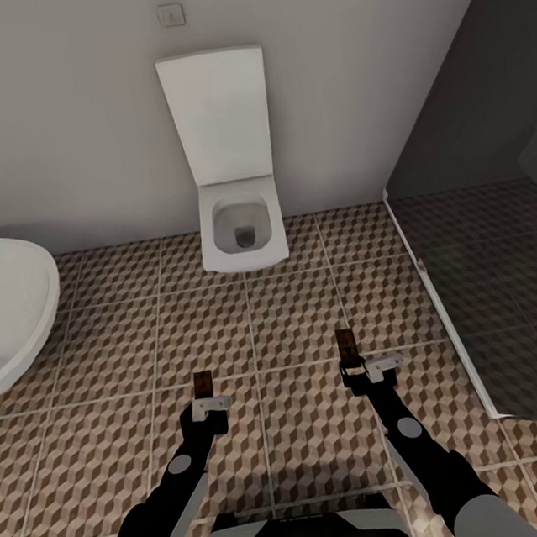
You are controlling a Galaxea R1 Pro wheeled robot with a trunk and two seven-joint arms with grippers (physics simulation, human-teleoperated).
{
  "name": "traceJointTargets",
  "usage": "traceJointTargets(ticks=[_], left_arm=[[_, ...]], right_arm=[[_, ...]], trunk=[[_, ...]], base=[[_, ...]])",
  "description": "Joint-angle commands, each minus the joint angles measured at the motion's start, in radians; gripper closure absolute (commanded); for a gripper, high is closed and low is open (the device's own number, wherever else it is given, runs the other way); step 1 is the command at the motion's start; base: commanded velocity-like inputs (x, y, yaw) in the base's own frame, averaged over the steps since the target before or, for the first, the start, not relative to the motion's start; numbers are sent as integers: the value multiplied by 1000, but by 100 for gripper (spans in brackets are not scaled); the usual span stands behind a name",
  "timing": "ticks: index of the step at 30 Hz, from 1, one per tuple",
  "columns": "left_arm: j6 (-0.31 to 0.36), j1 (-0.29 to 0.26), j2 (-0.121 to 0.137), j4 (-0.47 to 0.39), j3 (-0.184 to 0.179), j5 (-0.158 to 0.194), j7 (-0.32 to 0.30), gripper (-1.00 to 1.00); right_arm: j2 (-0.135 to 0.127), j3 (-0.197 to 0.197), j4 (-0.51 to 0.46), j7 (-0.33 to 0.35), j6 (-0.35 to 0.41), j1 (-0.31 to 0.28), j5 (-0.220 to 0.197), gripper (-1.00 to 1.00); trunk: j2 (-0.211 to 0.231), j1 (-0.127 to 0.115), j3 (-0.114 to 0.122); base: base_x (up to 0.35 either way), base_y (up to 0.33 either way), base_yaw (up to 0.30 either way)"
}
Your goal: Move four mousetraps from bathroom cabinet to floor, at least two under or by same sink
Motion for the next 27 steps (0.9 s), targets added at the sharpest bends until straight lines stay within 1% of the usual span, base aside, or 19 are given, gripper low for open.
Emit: traceJointTargets(ticks=[1,5,10,14,17,19,23,27], left_arm=[[1,-1,2,-3,-6,8,9,100],[2,-1,2,-27,-6,8,9,100],[4,-1,2,-36,-6,8,9,100],[4,-1,1,-36,-7,8,9,100],[4,-1,1,-36,-8,8,9,100],[4,-1,0,-37,-9,8,9,100],[4,-1,-1,-38,-9,8,9,100],[4,-1,-1,-38,-9,8,9,100]], right_arm=[[0,3,0,-11,-1,0,8,100],[0,3,-2,-11,0,0,8,100],[2,3,-13,-11,9,0,8,100],[7,3,-50,-10,78,0,8,100],[10,3,-71,-9,101,0,8,100],[12,3,-80,-8,106,0,8,100],[26,4,-98,-8,110,0,8,100],[30,4,-102,-8,111,0,8,100]], trunk=[[-8,4,-5],[-36,19,-24],[-71,39,-48],[-99,54,-67],[-120,65,-81],[-134,73,-91],[-162,88,-110],[-190,104,-128]], base=[[0,0,0],[0,0,0],[0,0,0],[0,0,0],[0,0,0],[0,0,0],[0,0,0],[0,0,0]])
